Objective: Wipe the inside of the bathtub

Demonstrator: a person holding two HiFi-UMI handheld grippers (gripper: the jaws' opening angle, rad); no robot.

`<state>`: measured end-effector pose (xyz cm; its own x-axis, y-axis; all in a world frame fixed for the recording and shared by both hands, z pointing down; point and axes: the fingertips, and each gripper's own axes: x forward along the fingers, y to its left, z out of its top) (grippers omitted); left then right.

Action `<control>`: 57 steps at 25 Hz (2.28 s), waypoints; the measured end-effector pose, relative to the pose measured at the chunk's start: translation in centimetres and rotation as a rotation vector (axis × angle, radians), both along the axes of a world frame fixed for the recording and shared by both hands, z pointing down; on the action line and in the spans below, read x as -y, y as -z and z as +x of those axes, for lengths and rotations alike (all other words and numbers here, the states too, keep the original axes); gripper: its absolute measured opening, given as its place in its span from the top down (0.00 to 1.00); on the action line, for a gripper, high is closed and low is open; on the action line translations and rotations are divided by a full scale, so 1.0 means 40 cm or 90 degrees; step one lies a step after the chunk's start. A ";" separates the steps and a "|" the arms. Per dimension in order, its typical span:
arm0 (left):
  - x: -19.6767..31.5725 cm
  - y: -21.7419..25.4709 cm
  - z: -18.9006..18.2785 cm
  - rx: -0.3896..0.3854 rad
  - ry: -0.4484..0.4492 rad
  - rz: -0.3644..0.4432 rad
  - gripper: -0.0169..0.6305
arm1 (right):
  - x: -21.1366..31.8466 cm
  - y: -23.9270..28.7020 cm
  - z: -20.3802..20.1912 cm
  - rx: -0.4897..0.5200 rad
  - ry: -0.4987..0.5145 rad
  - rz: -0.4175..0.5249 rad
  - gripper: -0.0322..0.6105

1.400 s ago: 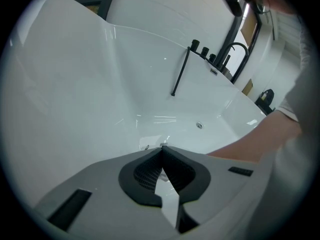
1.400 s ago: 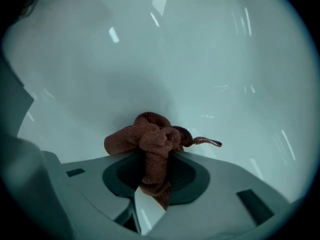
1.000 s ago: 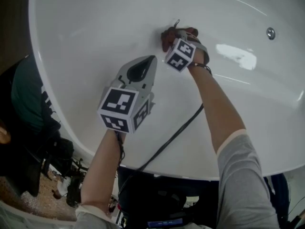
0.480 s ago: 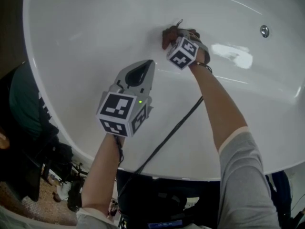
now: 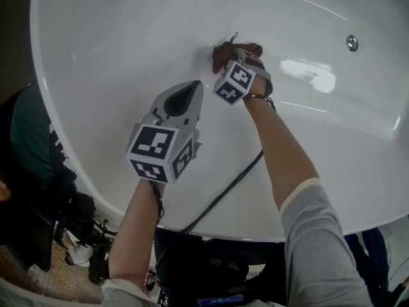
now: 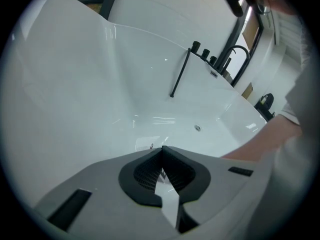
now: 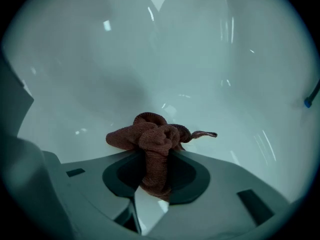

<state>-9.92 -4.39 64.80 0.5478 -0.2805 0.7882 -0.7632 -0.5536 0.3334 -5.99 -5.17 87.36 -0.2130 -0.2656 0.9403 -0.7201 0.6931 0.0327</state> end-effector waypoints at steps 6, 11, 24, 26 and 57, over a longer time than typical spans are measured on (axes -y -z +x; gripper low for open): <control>-0.009 0.027 0.003 -0.008 0.005 0.002 0.96 | -0.179 -0.001 -0.091 0.042 0.059 -0.048 0.76; -0.019 0.026 0.025 -0.014 0.012 0.004 0.96 | -0.040 -0.010 -0.066 0.074 -0.036 -0.024 0.76; -0.001 0.053 -0.028 -0.024 0.040 0.004 0.96 | 0.014 0.002 -0.108 0.134 -0.180 -0.047 0.76; -0.004 0.057 -0.032 -0.026 0.041 0.002 0.96 | -0.016 -0.005 -0.119 0.155 -0.229 -0.072 0.76; -0.075 0.396 -0.213 -0.045 0.193 0.061 0.96 | 0.098 0.541 -0.316 0.426 -0.324 -0.170 0.78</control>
